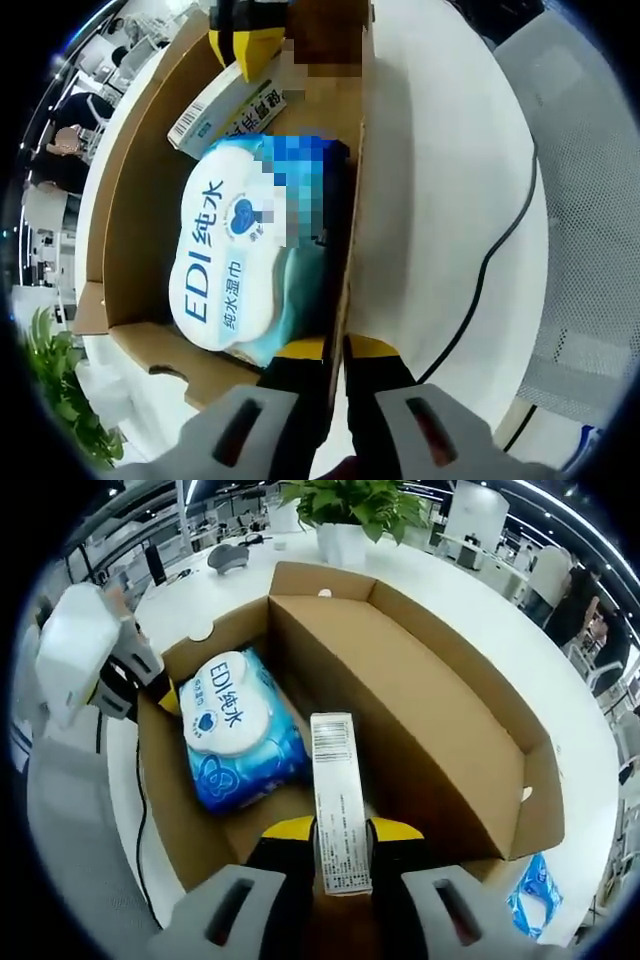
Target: Operate the shoe box by opening the lid, removing the specified soft item, and placing it in the target area until the item is outside and the box remains undamaged.
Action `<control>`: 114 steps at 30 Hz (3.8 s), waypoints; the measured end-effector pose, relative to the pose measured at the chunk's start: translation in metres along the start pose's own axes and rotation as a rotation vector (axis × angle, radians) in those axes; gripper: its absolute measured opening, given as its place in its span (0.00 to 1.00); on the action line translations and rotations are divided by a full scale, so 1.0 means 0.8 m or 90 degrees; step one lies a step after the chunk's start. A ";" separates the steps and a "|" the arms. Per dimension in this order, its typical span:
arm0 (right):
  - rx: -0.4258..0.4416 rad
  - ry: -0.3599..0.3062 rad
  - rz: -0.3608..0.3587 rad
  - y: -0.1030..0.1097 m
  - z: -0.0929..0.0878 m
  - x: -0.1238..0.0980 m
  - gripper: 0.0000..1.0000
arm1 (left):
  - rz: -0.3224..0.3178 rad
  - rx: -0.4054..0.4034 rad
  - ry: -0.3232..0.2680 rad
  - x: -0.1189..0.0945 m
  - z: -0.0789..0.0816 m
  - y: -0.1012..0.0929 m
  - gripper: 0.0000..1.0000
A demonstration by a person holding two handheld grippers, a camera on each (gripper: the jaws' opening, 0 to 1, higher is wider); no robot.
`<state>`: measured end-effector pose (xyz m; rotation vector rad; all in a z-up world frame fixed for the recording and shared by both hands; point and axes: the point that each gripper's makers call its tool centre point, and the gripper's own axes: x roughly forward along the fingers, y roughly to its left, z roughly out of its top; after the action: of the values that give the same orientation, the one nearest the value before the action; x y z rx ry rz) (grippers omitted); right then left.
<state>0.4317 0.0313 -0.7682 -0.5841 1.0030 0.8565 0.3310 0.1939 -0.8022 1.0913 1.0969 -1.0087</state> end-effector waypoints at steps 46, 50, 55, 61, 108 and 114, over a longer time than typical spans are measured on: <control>-0.051 0.086 -0.013 -0.001 -0.007 0.045 0.18 | -0.001 -0.005 0.002 0.000 0.000 -0.001 0.04; -0.025 0.076 -0.003 0.003 -0.005 0.038 0.18 | 0.002 -0.006 0.001 0.000 0.000 -0.001 0.04; -0.014 0.059 -0.003 0.003 0.007 0.028 0.18 | 0.001 -0.006 0.002 0.001 0.000 -0.001 0.04; 0.034 0.046 0.005 0.006 0.007 0.011 0.18 | -0.001 -0.007 0.004 0.001 0.001 0.000 0.04; 0.241 -0.111 -0.036 0.034 0.001 -0.122 0.18 | -0.002 -0.004 0.005 0.001 0.000 -0.001 0.04; 0.188 -0.101 -0.074 0.034 -0.011 -0.130 0.18 | 0.000 -0.004 0.005 0.002 0.000 -0.001 0.04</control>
<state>0.3766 0.0038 -0.6792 -0.3150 0.9202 0.6266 0.3305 0.1937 -0.8043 1.0913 1.1057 -1.0013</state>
